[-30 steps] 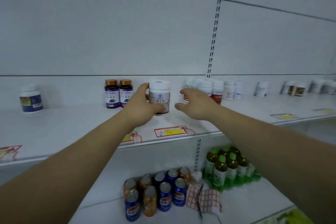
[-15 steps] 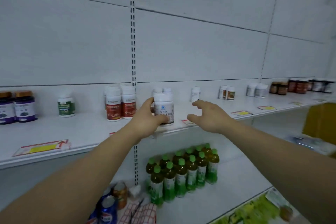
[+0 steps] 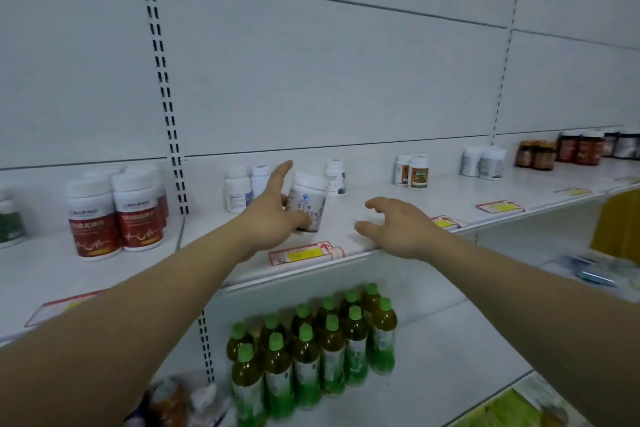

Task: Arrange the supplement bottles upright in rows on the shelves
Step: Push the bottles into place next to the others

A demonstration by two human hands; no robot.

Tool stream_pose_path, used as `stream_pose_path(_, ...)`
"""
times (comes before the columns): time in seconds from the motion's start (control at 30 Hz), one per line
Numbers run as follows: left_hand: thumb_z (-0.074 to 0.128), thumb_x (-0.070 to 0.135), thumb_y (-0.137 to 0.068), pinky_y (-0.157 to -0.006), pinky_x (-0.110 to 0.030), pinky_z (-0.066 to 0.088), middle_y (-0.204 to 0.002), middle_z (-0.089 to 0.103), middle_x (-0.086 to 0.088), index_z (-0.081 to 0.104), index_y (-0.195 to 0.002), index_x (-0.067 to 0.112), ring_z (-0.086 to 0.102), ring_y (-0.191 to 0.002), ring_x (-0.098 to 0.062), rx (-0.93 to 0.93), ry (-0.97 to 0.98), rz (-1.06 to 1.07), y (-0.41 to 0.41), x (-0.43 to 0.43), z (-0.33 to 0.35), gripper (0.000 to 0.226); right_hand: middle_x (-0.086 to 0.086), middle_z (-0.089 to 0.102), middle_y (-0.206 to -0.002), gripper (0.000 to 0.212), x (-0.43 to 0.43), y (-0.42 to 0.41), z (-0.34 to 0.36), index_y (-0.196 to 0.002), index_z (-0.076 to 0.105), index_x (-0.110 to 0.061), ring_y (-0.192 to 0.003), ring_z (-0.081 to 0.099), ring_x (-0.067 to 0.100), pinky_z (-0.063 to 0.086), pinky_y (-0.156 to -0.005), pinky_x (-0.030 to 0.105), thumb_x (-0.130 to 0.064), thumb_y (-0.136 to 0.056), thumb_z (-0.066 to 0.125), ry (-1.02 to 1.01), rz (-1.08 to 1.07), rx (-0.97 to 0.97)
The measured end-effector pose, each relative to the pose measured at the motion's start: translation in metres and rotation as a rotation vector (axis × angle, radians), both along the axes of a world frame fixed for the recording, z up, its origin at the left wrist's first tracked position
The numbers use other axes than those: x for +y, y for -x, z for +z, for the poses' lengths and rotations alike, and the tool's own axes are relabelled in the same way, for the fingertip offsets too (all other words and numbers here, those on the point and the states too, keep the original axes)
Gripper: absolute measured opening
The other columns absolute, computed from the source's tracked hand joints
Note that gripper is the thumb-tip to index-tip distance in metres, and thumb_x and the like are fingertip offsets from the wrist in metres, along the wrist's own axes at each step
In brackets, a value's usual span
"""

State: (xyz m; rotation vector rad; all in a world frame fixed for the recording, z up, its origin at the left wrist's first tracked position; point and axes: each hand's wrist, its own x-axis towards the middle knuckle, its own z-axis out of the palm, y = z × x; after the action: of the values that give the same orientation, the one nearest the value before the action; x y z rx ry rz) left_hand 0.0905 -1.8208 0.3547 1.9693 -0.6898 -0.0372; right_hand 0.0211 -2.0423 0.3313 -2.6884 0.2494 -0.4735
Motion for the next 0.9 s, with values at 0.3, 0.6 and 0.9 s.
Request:
stream_pose_path(0.3, 0.072, 0.012, -0.078, -0.053, -0.014, 0.044, -0.09, 0.056, 0.005, 0.022, -0.13, 0.028, 0.059, -0.076, -0.008, -0.011, -0.048, -0.03, -0.056, -0.112, 0.004, 0.074, 0.0, 0.043, -0.145, 0.065, -0.097, -0.062, 0.008, -0.138, 0.042, -0.03, -0.125, 0.044, 0.021, 0.034, -0.095, 0.031, -0.067, -0.085, 0.046, 0.072, -0.048, 0.127)
stream_pose_path(0.6, 0.076, 0.018, -0.075, -0.055, -0.013, 0.045, -0.092, 0.049, 0.016, 0.024, -0.119, 0.036, 0.059, -0.078, -0.006, -0.118, -0.111, -0.078, -0.052, -0.239, 0.014, 0.071, 0.001, 0.043, -0.145, 0.064, -0.24, -0.07, 0.024, -0.138, 0.042, -0.027, -0.126, 0.044, 0.021, 0.033, -0.095, 0.03, -0.064, -0.086, 0.047, 0.105, -0.109, 0.172)
stream_pose_path(0.9, 0.077, 0.019, -0.074, -0.056, -0.018, 0.044, -0.092, 0.052, 0.009, 0.025, -0.116, 0.034, 0.057, -0.079, -0.007, -0.11, -0.097, -0.066, -0.027, -0.454, 0.006, 0.069, 0.003, 0.03, -0.153, 0.071, -0.445, -0.024, 0.014, -0.144, 0.035, -0.028, -0.137, 0.032, 0.023, 0.026, -0.108, 0.034, -0.068, -0.086, 0.039, 0.169, -0.146, 0.282)
